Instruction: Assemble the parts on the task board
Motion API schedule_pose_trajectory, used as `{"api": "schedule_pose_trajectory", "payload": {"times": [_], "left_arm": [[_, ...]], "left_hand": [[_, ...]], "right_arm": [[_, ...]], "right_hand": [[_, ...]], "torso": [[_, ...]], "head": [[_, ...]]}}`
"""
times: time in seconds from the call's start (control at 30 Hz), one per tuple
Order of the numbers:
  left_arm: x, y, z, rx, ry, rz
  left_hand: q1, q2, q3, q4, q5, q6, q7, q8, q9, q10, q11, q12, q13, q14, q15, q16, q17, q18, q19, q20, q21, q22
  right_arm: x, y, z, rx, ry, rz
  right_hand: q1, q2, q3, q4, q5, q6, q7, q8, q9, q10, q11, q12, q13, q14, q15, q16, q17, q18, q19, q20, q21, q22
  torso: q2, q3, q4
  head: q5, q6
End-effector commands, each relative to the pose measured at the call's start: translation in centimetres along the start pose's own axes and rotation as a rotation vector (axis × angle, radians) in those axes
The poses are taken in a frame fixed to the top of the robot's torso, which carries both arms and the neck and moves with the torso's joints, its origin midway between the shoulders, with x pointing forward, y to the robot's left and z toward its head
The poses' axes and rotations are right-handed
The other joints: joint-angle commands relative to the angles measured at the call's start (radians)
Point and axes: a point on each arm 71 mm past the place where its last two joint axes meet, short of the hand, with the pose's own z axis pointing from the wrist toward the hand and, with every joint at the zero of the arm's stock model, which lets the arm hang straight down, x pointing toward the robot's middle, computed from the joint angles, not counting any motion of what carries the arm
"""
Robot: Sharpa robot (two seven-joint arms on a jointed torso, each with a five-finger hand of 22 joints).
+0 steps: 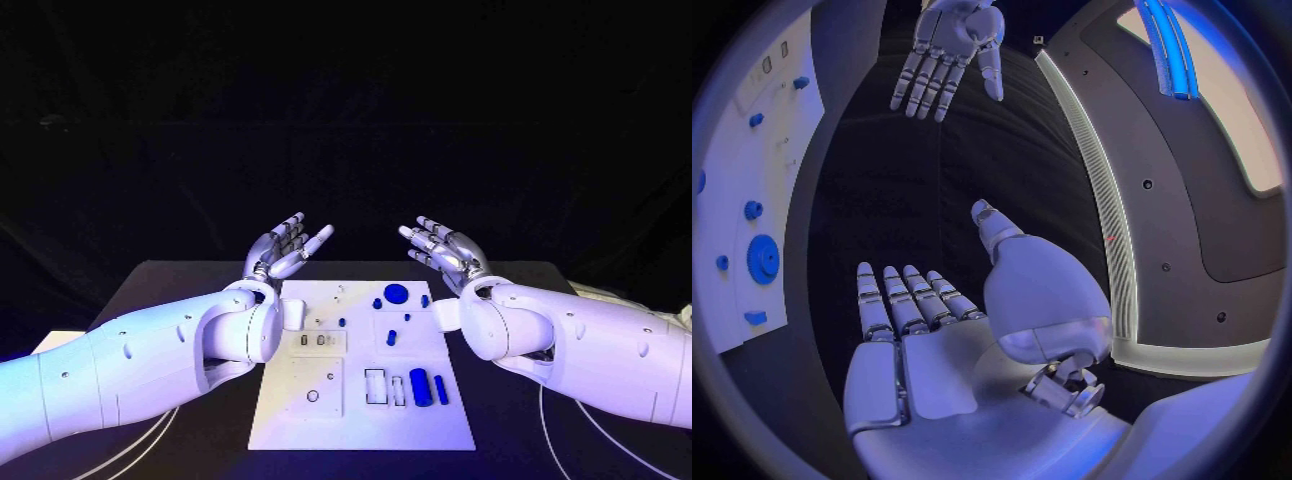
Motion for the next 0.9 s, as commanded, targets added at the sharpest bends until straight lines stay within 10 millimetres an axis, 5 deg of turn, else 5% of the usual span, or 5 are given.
{"api": "schedule_pose_trajectory", "payload": {"times": [0.03,0.33,0.43,0.6,0.9], "left_arm": [[0.5,-0.3,0.0,0.029,0.054,-0.021],[0.5,-0.3,0.0,0.029,0.054,-0.021],[-1.5,-0.6,-0.7,0.035,0.055,-0.056],[-2.1,-1.1,-1.2,0.046,0.064,-0.063],[-2.8,-2.6,-2.5,0.057,0.107,-0.072]], "left_hand": [[0.048,-0.005,0.002,0.016,0.008,0.017,0.115,0.006,0.002,0.010,0.014,0.003,0.003,0.019,0.007,0.007,0.003,0.026,0.005,0.017,0.007,0.002],[0.078,0.044,0.036,0.012,-0.003,0.098,0.124,0.017,0.010,0.102,0.026,0.014,0.011,0.130,0.012,0.029,0.017,0.046,0.081,0.019,0.031,0.017],[0.107,0.102,0.065,0.002,-0.013,0.287,0.134,0.059,0.031,0.348,0.041,0.064,0.035,0.420,0.020,0.109,0.055,0.038,0.328,0.018,0.116,0.061],[0.126,0.140,0.062,-0.035,-0.017,0.566,0.112,0.112,0.051,0.663,0.001,0.119,0.047,0.612,-0.029,0.159,0.068,0.080,0.636,0.009,0.230,0.104],[0.134,0.174,0.041,-0.088,-0.016,0.690,0.077,0.118,0.040,0.812,-0.043,0.112,0.045,0.800,-0.085,0.178,0.102,0.084,0.821,-0.042,0.271,0.104]], "right_arm": [[1.4,-0.1,0.2,0.046,0.224,-0.007],[1.8,-0.1,0.4,0.071,0.308,-0.023],[-1.6,1.6,1.3,-0.095,0.178,-0.291],[-2.4,2.3,1.4,-0.141,0.164,-0.396],[-3.3,4.2,1.9,-0.209,0.165,-0.637]], "right_hand": [[0.101,0.009,0.011,-0.048,-0.005,0.073,0.130,0.011,0.007,0.091,0.010,0.014,0.008,0.089,0.010,0.013,0.008,0.018,0.073,0.014,0.019,0.010],[0.192,0.004,0.014,-0.111,0.003,0.314,0.118,0.038,0.026,0.395,0.008,0.047,0.027,0.379,0.006,0.042,0.026,0.062,0.301,0.011,0.071,0.033],[0.217,0.003,0.025,-0.135,0.012,0.482,0.103,0.057,0.036,0.600,-0.005,0.073,0.035,0.601,-0.006,0.070,0.037,0.095,0.450,0.012,0.111,0.046],[0.217,-0.004,0.051,-0.153,0.019,0.651,0.091,0.061,0.039,0.693,-0.031,0.068,0.031,0.699,-0.032,0.074,0.036,0.115,0.522,0.008,0.134,0.044],[0.215,-0.033,0.140,-0.200,0.006,0.750,0.068,0.051,0.041,0.806,-0.063,0.052,0.031,0.870,-0.082,0.095,0.043,0.117,0.657,-0.043,0.189,0.052]], "torso": [[0.000,-0.0005,0.0003],[0.000,-0.0005,0.0003],[0.029,0.0008,0.0085],[0.047,0.0025,0.0087],[0.102,0.0033,0.0185]], "head": [[0.000,0.000],[0.000,0.000],[-0.027,-0.002],[-0.032,0.002],[-0.045,0.027]]}}
